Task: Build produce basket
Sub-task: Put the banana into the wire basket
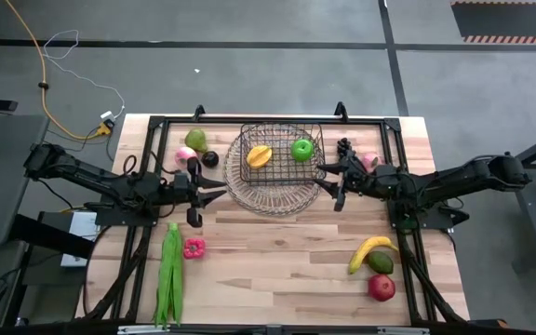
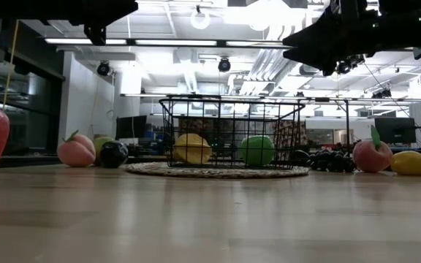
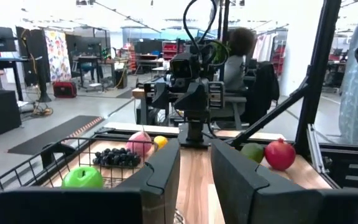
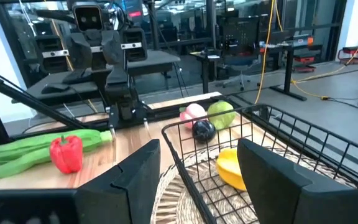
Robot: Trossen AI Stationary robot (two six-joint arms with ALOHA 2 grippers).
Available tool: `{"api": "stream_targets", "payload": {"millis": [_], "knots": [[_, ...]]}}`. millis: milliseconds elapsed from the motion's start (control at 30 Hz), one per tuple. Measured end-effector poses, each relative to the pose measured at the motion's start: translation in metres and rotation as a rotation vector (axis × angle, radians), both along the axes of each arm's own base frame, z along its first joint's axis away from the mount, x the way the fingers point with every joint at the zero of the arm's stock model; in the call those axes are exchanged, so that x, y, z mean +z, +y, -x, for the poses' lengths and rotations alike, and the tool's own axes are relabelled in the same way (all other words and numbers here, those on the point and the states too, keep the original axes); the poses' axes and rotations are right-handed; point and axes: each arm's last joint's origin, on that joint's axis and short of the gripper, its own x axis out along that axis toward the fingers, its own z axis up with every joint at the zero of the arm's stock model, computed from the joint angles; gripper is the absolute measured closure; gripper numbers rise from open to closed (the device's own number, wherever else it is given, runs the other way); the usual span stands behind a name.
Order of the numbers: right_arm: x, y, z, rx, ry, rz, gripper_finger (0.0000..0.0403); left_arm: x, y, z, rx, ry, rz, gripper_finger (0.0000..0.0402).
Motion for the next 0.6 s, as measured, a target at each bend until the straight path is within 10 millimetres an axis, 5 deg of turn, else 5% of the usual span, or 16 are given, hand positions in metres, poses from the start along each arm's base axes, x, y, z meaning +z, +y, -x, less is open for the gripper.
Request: {"api": "stream_targets", "payload": {"millis": [400,600], "knots": [[0.003,0.003,-0.001,0.102,-0.030,0.017,0.0197,0.000,-0.001,0.000,-0.031,0.003,-0.003,0.0319],[0.000,0.021,-0.001,0.223,0.018,0.007,0.0197,0.000,-0.001,0.000,-0.029,0.004,-0.003,0.0319]]}}
